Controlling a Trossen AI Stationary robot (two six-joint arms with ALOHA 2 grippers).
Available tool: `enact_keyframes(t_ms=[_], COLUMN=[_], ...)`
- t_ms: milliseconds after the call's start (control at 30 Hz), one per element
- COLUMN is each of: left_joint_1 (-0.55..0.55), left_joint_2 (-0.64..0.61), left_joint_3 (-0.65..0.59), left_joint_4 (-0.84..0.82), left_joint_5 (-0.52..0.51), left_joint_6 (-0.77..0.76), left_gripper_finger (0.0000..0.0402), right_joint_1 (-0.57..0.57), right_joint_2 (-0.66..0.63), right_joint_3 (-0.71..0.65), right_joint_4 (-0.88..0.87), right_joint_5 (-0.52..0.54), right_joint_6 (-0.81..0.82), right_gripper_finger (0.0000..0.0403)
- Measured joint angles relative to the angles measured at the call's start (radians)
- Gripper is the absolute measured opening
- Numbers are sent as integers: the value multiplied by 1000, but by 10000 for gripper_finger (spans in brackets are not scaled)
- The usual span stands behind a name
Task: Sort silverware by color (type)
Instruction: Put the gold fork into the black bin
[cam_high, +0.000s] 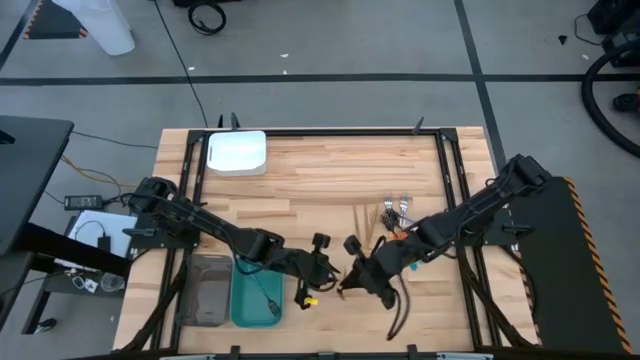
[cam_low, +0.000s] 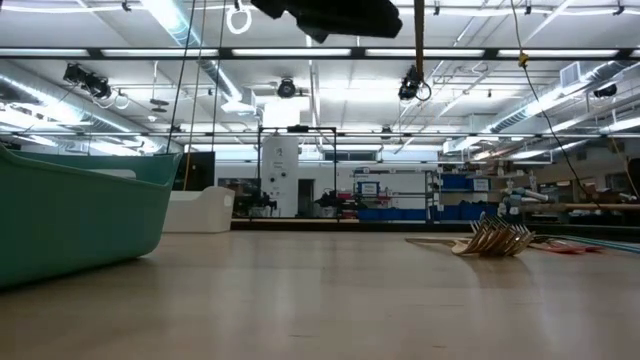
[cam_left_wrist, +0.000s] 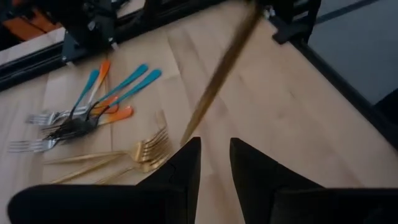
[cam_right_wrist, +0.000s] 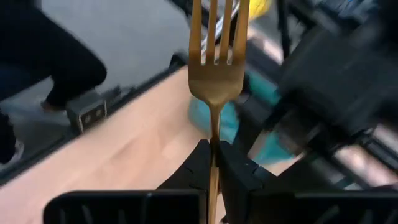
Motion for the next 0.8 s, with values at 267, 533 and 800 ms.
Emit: enact_keyframes(t_ms=[267,533,800], left_joint_1=[17,23,23], left_joint_2=[-7,-7,-7], left_joint_3=[0,1,1], left_joint_4=[95,61,154], left_joint_5=[35,31,33], left_joint_6=[21,23,41], left_gripper_finger=[94,94,94], right_joint_1=[4,4,-5], right_joint_2=[-34,-33,-33], right_joint_3=[0,0,0], right_joint_4=[41,-32,-15], right_joint_5=[-18,0,2], right_joint_6=[22,77,56], right_gripper_finger=[27,27,27])
